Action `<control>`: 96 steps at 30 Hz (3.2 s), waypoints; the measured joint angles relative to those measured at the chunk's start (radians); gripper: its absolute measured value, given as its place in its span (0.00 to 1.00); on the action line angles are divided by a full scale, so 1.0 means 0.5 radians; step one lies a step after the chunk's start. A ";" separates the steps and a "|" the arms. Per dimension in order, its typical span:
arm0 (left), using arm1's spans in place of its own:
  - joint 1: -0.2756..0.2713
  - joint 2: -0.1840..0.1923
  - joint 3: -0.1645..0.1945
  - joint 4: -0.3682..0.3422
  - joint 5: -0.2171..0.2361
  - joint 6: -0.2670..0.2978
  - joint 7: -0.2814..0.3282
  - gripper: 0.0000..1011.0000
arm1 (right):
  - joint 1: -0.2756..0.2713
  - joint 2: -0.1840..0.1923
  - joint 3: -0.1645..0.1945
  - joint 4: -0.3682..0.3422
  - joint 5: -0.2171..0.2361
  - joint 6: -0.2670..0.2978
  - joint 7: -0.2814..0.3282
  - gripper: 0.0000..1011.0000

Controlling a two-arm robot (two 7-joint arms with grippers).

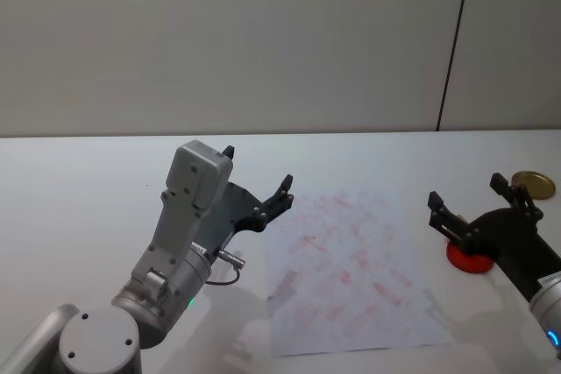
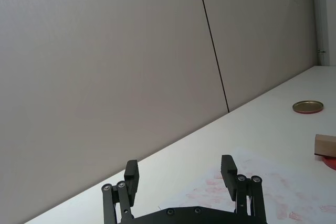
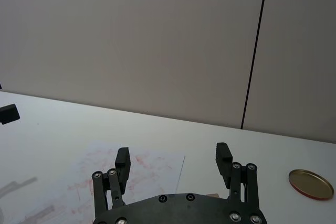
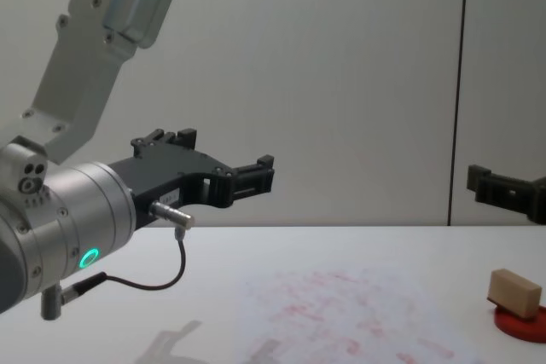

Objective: Use the one hand to pick up the stamp and affix it onto the A4 paper.

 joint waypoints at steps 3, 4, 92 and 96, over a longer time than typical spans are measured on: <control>0.000 0.000 0.000 0.000 0.000 0.000 0.000 0.98 | 0.000 0.000 0.000 0.000 0.000 0.000 0.000 0.99; 0.000 0.000 0.000 0.000 0.000 0.000 0.000 0.98 | 0.000 0.000 0.000 0.000 0.000 0.000 0.000 0.99; 0.000 0.000 0.000 0.000 0.000 0.000 0.000 0.98 | 0.471 -0.056 0.047 0.853 0.022 0.328 0.401 0.68; 0.000 0.000 0.000 0.000 0.000 0.000 0.000 0.98 | 0.483 -0.064 0.042 0.878 0.003 0.312 0.402 0.54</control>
